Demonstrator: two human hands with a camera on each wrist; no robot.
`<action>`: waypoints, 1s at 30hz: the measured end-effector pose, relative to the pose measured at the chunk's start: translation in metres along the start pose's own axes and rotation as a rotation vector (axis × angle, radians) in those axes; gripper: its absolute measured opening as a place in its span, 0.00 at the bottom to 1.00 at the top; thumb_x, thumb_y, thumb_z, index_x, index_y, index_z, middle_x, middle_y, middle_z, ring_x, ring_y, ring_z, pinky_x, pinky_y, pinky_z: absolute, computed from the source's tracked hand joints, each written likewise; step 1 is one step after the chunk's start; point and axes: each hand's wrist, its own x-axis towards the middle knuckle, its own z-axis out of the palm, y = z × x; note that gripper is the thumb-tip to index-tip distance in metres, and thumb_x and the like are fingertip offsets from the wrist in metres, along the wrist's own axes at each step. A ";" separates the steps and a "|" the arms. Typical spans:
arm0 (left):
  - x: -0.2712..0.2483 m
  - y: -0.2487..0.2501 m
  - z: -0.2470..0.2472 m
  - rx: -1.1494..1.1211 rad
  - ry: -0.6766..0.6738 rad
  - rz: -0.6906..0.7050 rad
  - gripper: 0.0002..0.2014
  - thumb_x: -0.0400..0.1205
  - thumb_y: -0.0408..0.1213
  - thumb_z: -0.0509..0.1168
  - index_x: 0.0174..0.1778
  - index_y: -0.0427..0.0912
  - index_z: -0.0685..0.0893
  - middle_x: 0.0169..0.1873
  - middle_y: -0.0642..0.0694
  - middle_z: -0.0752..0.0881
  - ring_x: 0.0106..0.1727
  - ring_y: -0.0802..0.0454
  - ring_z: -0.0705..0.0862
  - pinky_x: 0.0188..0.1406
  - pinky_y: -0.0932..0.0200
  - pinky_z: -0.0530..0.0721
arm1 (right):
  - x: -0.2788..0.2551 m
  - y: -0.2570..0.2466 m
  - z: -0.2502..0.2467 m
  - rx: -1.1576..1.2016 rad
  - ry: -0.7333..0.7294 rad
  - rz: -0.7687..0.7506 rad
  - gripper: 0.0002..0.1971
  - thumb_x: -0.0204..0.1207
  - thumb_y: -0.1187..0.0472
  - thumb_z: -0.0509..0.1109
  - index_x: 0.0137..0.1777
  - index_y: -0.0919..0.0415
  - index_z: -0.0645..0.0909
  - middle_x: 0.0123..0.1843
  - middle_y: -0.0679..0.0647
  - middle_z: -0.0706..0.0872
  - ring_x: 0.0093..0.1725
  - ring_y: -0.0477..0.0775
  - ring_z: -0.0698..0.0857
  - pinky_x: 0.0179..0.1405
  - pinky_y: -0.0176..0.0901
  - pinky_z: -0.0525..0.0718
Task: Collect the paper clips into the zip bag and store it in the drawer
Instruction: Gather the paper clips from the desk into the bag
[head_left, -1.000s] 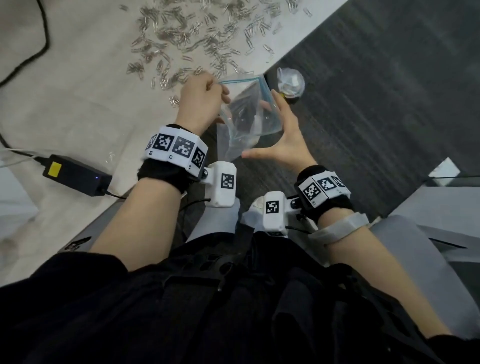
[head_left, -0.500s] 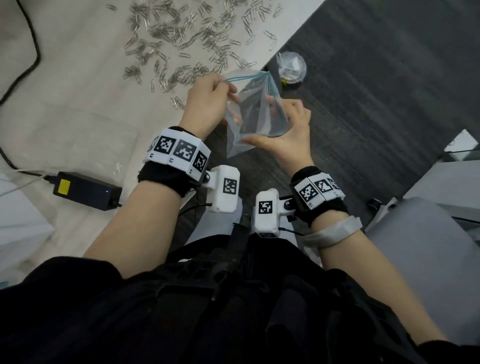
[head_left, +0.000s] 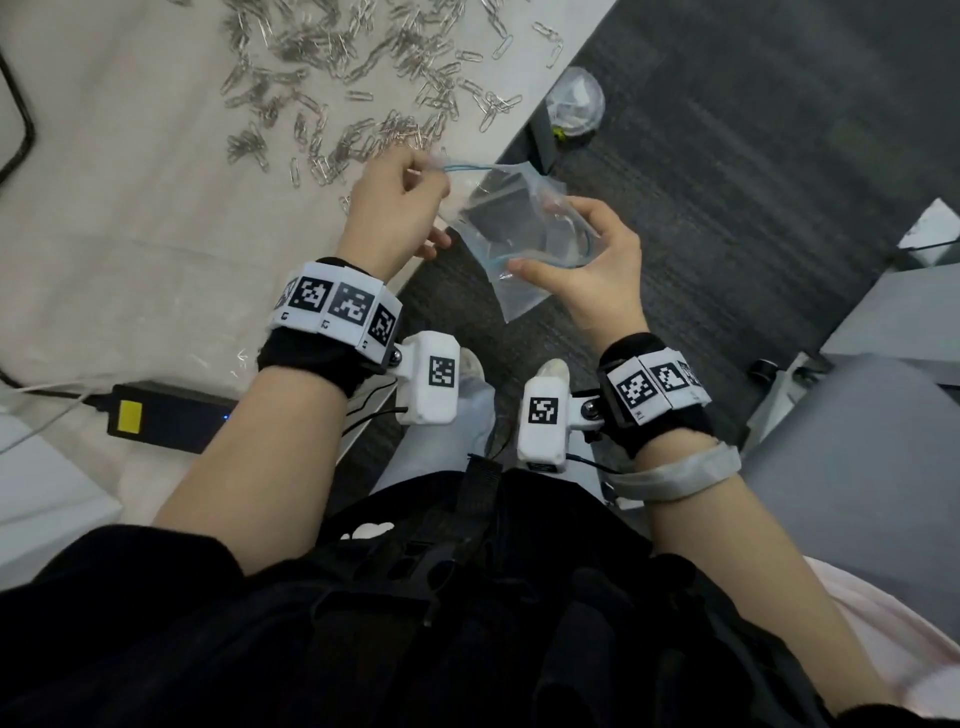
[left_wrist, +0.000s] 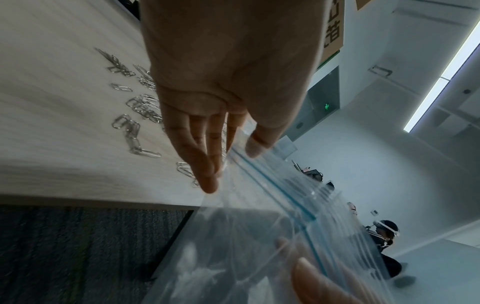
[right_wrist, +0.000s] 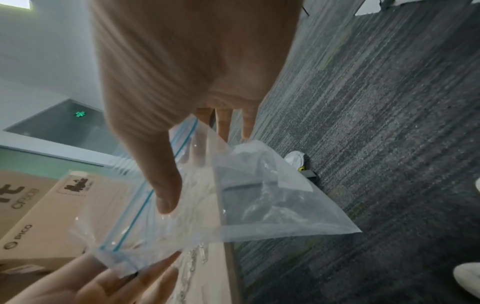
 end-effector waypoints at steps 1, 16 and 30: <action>0.002 -0.004 -0.002 0.020 0.018 0.005 0.05 0.79 0.38 0.61 0.50 0.45 0.79 0.47 0.49 0.83 0.27 0.49 0.85 0.21 0.62 0.79 | 0.000 0.003 0.001 -0.033 -0.002 0.010 0.27 0.58 0.66 0.87 0.57 0.60 0.83 0.53 0.41 0.86 0.56 0.38 0.84 0.59 0.29 0.80; 0.063 -0.062 -0.068 0.498 0.628 -0.025 0.25 0.80 0.39 0.59 0.75 0.47 0.68 0.80 0.42 0.59 0.82 0.44 0.55 0.77 0.55 0.59 | 0.009 0.053 0.012 -0.297 0.066 0.184 0.29 0.58 0.60 0.87 0.60 0.59 0.82 0.58 0.47 0.85 0.63 0.48 0.82 0.63 0.39 0.79; 0.059 -0.079 -0.040 0.565 0.230 0.071 0.33 0.85 0.54 0.52 0.82 0.43 0.49 0.82 0.38 0.43 0.83 0.39 0.40 0.81 0.38 0.39 | 0.021 0.062 0.028 -0.344 0.053 0.218 0.29 0.57 0.57 0.87 0.58 0.59 0.83 0.59 0.53 0.87 0.63 0.53 0.83 0.66 0.54 0.81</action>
